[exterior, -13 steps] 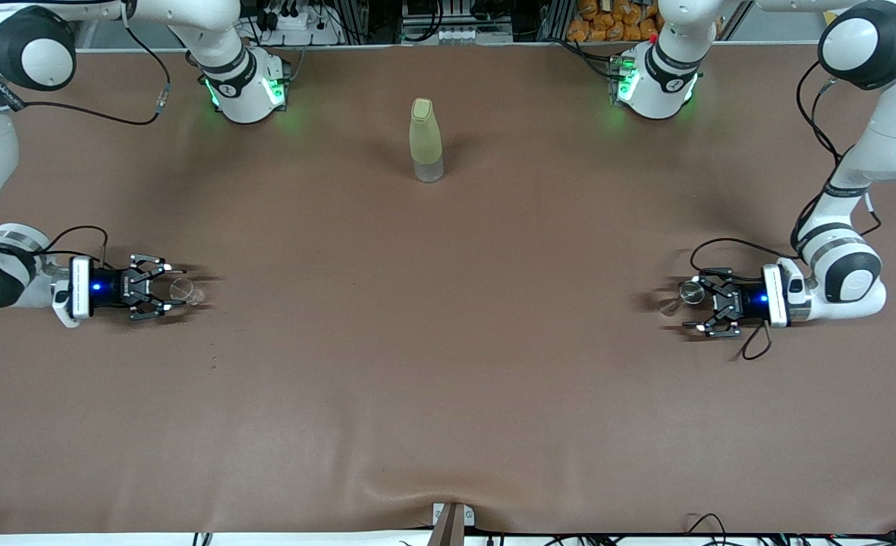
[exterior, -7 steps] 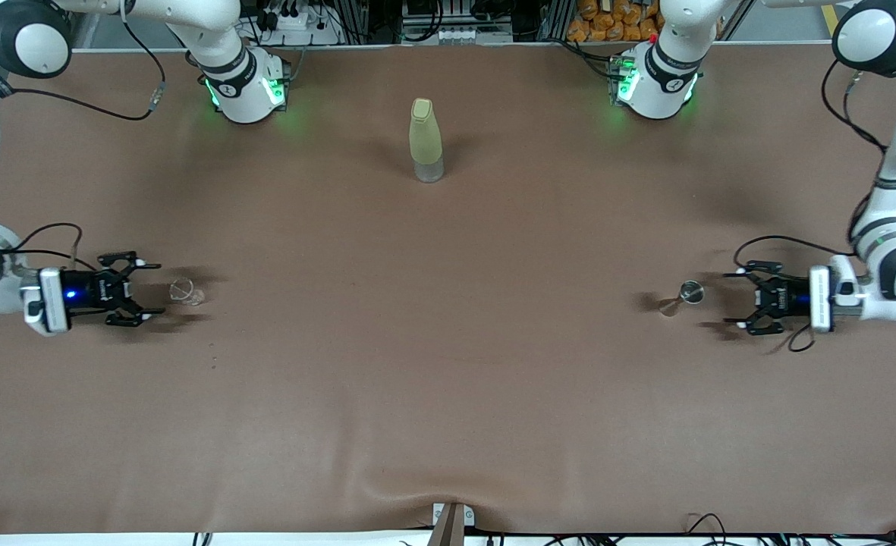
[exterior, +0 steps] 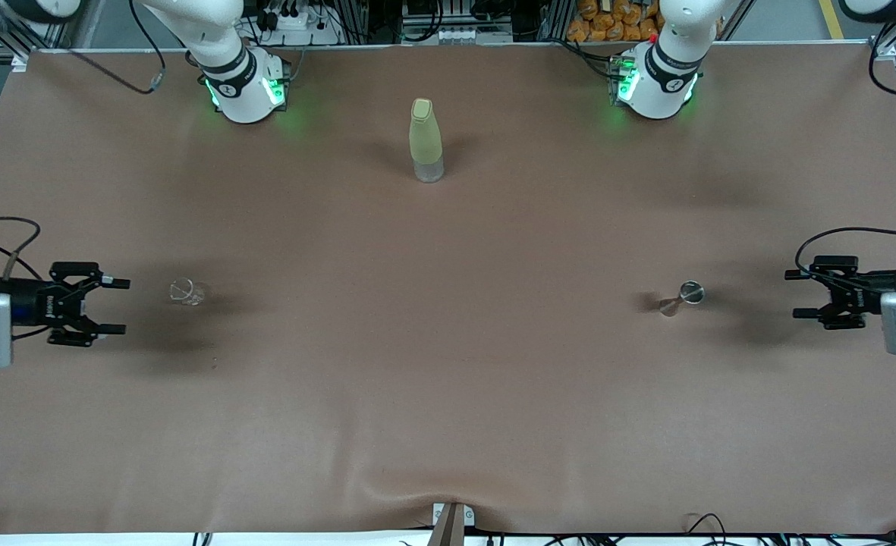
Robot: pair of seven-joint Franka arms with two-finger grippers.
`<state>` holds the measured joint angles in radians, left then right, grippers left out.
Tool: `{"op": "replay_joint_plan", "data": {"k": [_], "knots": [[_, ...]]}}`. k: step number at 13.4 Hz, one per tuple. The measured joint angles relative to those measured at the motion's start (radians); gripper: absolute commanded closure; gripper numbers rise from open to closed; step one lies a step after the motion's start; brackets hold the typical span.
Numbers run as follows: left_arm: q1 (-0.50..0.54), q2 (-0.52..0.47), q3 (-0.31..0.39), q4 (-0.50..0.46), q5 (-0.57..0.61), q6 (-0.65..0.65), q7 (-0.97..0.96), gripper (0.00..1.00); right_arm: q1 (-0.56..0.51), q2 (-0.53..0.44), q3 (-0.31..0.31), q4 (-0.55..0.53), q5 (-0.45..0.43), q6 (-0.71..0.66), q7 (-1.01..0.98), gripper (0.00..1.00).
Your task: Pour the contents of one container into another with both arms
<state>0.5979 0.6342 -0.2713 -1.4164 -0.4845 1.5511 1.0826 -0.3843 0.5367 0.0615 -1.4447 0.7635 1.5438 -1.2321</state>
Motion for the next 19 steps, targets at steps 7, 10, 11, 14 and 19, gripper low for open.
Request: {"op": "replay_joint_plan", "data": {"k": [7, 10, 11, 14, 19], "knots": [[-0.217, -0.224, -0.005, 0.003, 0.128, -0.001, -0.464, 0.0, 0.138, -0.214, 0.001, -0.01, -0.398, 0.097, 0.556, 0.0], [-0.308, -0.279, -0.005, 0.005, 0.25, 0.0, -0.723, 0.0, 0.205, -0.291, 0.002, -0.016, -0.553, 0.095, 0.791, 0.0], [-0.336, -0.293, -0.005, 0.011, 0.292, 0.0, -0.826, 0.0, 0.222, -0.308, 0.003, -0.017, -0.588, 0.086, 0.863, 0.0], [-0.418, -0.32, -0.005, 0.031, 0.421, -0.002, -1.092, 0.0, 0.28, -0.337, 0.005, -0.02, -0.654, 0.038, 1.067, 0.0], [-0.445, -0.388, 0.001, 0.037, 0.517, -0.071, -1.157, 0.0, 0.322, -0.388, 0.002, 0.017, -0.712, -0.045, 1.177, 0.0]]}}
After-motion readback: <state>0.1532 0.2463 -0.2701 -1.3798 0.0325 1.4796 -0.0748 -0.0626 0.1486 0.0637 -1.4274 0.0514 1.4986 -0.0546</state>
